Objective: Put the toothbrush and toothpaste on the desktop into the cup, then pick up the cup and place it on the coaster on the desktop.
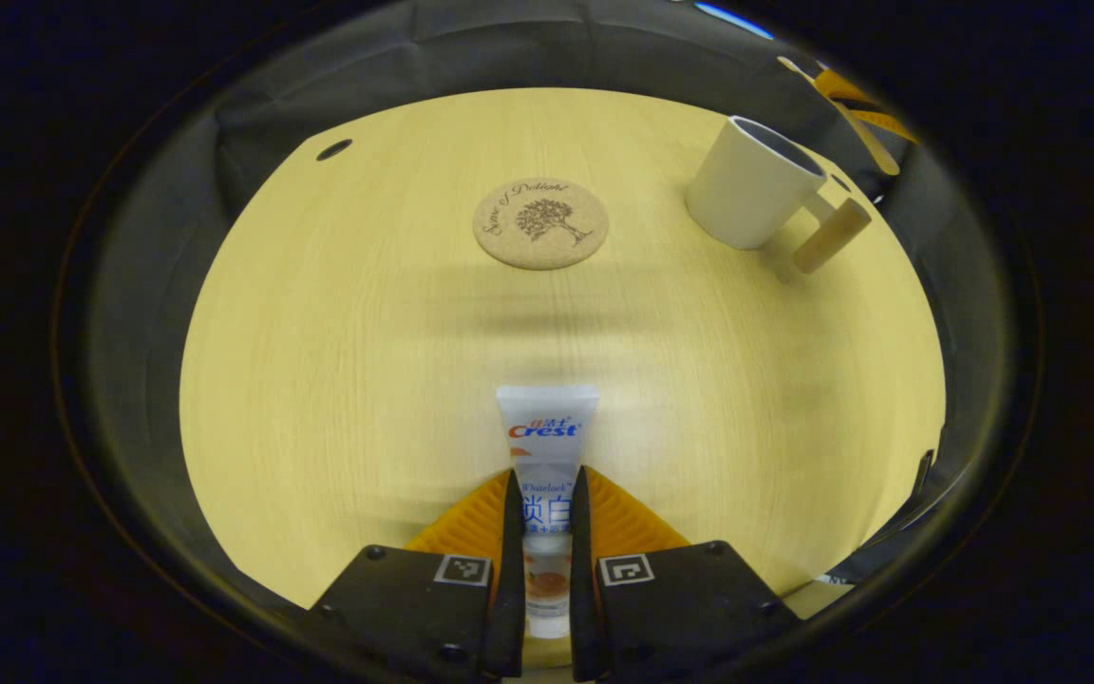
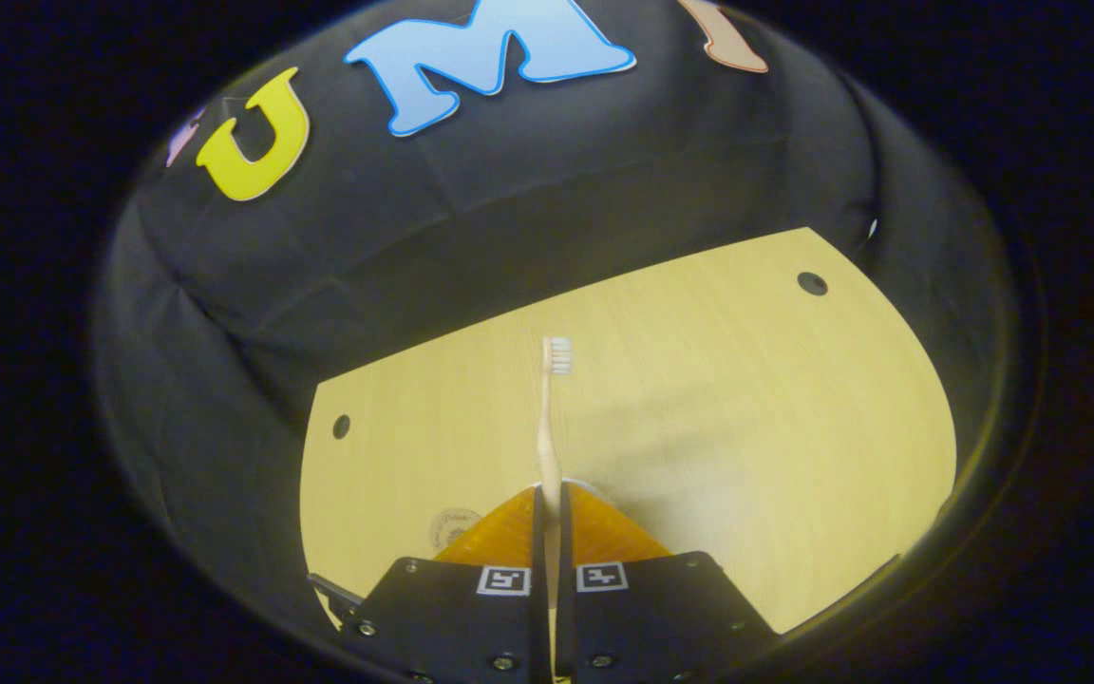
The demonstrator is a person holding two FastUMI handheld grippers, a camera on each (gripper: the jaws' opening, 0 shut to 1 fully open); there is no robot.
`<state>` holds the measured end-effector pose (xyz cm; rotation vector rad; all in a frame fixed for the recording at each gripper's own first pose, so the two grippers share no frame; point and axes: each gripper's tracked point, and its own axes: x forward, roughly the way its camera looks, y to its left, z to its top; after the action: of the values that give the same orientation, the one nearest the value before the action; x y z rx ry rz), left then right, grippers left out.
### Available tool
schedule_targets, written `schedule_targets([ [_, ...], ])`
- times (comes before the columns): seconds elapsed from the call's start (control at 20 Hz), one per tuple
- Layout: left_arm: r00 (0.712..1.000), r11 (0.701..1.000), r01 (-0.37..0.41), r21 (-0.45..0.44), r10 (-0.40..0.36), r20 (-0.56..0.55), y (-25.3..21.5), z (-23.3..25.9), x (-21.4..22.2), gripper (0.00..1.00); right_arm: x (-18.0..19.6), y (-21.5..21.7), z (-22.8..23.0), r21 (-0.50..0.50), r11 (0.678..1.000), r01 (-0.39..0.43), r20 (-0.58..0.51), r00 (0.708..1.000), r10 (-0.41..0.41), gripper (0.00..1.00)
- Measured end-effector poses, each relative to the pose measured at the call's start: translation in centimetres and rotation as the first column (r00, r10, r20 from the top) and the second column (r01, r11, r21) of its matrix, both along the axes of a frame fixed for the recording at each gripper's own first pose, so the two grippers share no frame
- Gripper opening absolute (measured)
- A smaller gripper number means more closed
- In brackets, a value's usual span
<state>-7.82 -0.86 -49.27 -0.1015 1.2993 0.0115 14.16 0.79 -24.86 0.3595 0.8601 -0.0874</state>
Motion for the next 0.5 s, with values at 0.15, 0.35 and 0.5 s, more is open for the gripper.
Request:
schedule_targets([
  [0.15, 0.999, 0.999, -0.022, -0.026, 0.023, 0.042, 0.2, 1.4, 0.6, 0.27, 1.1, -1.0, -1.1, -0.028, 0.999, 0.023, -0.008, 1.000, -0.023, 0.03],
  [0.35, 0.990, 0.999, -0.029, -0.026, 0.032, 0.136, 0.7, 4.9, 3.1, 0.27, 2.5, -1.1, -2.0, -0.043, 0.999, 0.017, -0.006, 1.000, -0.017, 0.03],
  [0.5, 0.982, 0.998, -0.040, -0.040, 0.047, 0.182, 0.9, 7.7, 5.0, 0.25, 3.8, -0.9, -2.3, -0.058, 0.998, 0.013, 0.014, 1.000, -0.013, 0.03],
])
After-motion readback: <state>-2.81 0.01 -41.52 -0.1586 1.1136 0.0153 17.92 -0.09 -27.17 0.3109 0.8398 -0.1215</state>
